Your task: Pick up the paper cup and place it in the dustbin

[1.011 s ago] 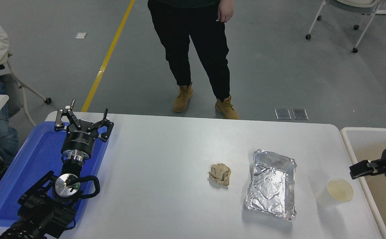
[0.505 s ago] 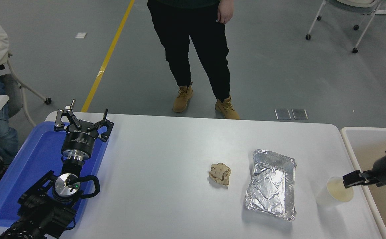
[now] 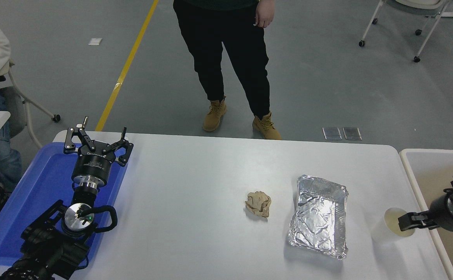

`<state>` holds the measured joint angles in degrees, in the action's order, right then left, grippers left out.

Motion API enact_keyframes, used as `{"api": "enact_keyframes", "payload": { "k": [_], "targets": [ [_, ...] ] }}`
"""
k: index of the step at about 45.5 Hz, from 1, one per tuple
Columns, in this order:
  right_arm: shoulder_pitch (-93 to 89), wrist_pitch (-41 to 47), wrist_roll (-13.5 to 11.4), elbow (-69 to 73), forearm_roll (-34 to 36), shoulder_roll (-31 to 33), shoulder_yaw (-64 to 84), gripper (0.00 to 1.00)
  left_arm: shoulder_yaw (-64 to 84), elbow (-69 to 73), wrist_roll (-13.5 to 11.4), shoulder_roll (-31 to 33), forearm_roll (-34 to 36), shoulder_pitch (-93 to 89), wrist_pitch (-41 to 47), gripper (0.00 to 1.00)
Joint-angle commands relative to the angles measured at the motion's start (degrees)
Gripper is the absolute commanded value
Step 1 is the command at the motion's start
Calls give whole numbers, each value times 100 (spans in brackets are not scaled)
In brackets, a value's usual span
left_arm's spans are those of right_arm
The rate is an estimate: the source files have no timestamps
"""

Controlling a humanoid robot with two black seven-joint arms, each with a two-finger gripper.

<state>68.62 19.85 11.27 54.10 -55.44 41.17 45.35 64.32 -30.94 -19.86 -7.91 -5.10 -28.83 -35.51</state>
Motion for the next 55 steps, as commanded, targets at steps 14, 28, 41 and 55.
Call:
{"api": "enact_keyframes", "payload": {
  "k": [14, 28, 41, 55],
  "targets": [
    [-68, -34, 16, -31, -29, -48, -8, 0, 1, 0, 0, 0, 0, 0, 0, 100],
    [-7, -34, 16, -13, -29, -4, -8, 0, 1, 0, 0, 0, 0, 0, 0, 100],
    [502, 115, 16, 250, -11, 330, 141, 0, 1, 0, 0, 0, 9, 0, -9, 100],
    [2821, 458, 16, 1058, 15, 708, 1791, 0, 1, 0, 0, 0, 18, 9, -9, 100]
  ]
}}
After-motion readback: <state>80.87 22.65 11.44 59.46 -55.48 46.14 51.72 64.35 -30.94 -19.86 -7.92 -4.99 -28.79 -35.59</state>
